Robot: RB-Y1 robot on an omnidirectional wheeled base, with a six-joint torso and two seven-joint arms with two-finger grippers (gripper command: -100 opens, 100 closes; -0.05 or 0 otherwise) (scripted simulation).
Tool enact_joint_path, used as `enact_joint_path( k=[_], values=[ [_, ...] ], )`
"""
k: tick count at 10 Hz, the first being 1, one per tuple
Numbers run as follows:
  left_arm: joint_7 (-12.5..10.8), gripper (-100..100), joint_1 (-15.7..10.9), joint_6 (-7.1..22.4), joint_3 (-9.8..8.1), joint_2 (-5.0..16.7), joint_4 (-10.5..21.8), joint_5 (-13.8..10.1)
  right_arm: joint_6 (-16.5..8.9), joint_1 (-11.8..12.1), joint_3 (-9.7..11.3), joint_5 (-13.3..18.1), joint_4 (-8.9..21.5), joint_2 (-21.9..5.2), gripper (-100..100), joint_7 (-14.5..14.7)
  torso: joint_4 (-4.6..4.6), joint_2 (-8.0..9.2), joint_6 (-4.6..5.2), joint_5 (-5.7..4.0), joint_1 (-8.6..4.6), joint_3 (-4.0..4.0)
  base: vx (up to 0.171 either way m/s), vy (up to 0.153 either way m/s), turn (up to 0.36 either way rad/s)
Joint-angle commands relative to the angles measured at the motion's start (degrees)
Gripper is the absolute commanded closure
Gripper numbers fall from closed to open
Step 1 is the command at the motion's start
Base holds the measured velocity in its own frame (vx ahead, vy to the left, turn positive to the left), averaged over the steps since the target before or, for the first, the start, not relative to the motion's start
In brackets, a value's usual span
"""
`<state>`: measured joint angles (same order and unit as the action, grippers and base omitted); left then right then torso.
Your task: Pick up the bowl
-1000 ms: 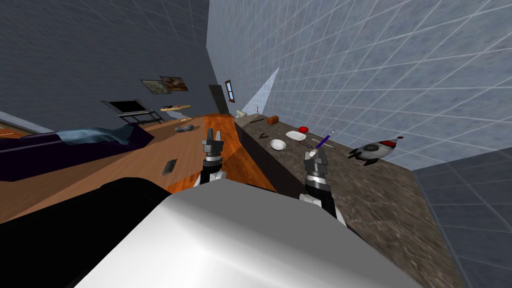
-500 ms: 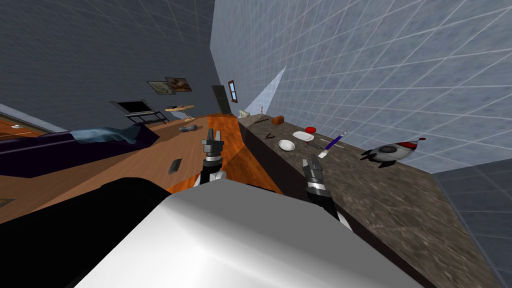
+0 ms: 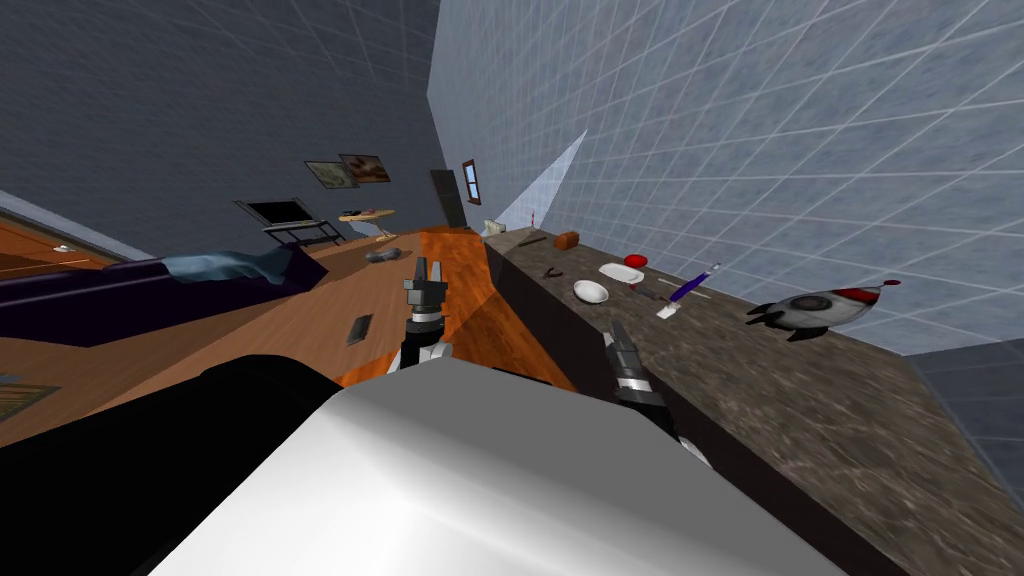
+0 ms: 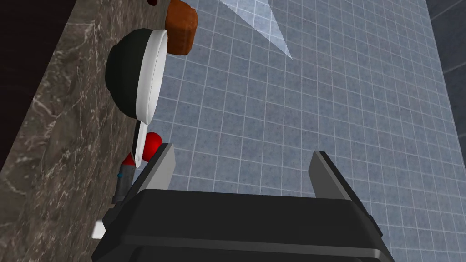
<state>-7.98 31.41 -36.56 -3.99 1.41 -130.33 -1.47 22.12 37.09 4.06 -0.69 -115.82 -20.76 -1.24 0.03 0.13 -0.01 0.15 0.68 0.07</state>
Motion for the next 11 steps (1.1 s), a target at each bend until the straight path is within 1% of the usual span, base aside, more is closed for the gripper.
enact_joint_path(
  k=[1,2,3,4,5,6,7,8,9,10,11],
  values=[
    [0.0,0,0.0,0.0,0.0,0.0,0.0,0.0,-0.17,0.69,-0.22,-0.09,0.43,-2.17,-100,0.02,0.0,0.0,0.0,0.0,0.0,0.0,-0.011,0.164,0.017],
    [0.0,0,0.0,0.0,0.0,0.0,0.0,0.0,-0.15,1.9,-0.03,0.17,2.06,-4.33,-100,0.55,0.0,-0.04,0.01,0.01,-0.09,-0.02,0.008,0.165,0.062],
    [0.0,0,0.0,0.0,0.0,0.0,0.0,0.0,-0.15,1.9,-0.03,0.17,2.06,-4.97,-100,0.55,-0.02,-0.1,0.0,-0.01,-0.07,-0.05,0.005,0.135,0.02],
    [0.0,0,0.01,0.0,-0.01,0.01,0.0,0.0,-0.13,3.1,0.17,0.47,3.75,-7.1,-100,1.09,-0.02,-0.11,0.0,-0.02,-0.19,-0.06,-0.006,0.161,0.066],
    [0.0,0,0.0,0.0,0.0,0.0,0.0,0.0,-0.08,4.27,0.39,0.81,5.34,-9.13,-100,1.65,-0.02,-0.08,0.0,-0.01,-0.12,-0.05,-0.008,0.242,0.071],
    [0.0,0,0.0,0.0,0.0,0.0,0.0,0.0,-0.08,4.27,0.39,0.81,5.49,-10.71,-100,1.65,-0.01,-0.07,0.0,0.03,0.13,-0.04,-0.011,0.208,0.02],
    [0.0,0,0.0,0.0,0.0,0.0,0.0,0.0,-0.02,5.43,0.64,1.19,7.26,-12.72,-100,2.22,-0.01,-0.05,0.01,0.05,0.07,-0.03,-0.002,0.209,0.084],
    [0.0,0,0.0,0.0,0.0,0.0,0.0,0.0,-0.02,5.43,0.64,1.19,7.26,-13.68,-100,2.22,-0.01,-0.07,0.0,0.04,0.08,-0.04,0.009,0.145,0.018],
    [0.0,0,0.01,0.0,-0.01,0.01,0.0,0.0,0.05,6.56,0.91,1.6,9.04,-15.96,-100,2.79,-0.01,-0.1,0.01,0.01,-0.13,-0.05,0.018,0.151,0.06],
    [0.0,0,0.01,0.0,-0.01,0.0,0.0,0.0,0.05,6.56,0.91,1.6,9.04,-16.7,-100,2.79,-0.02,-0.13,0.0,-0.01,-0.15,-0.07,0.016,0.126,0.03],
    [0.0,0,0.01,0.0,-0.01,0.01,0.0,0.0,0.14,7.67,1.21,2.04,10.85,-19.03,-100,3.36,-0.02,-0.13,0.0,-0.02,-0.24,-0.07,0.019,0.142,0.077]
  ],
)
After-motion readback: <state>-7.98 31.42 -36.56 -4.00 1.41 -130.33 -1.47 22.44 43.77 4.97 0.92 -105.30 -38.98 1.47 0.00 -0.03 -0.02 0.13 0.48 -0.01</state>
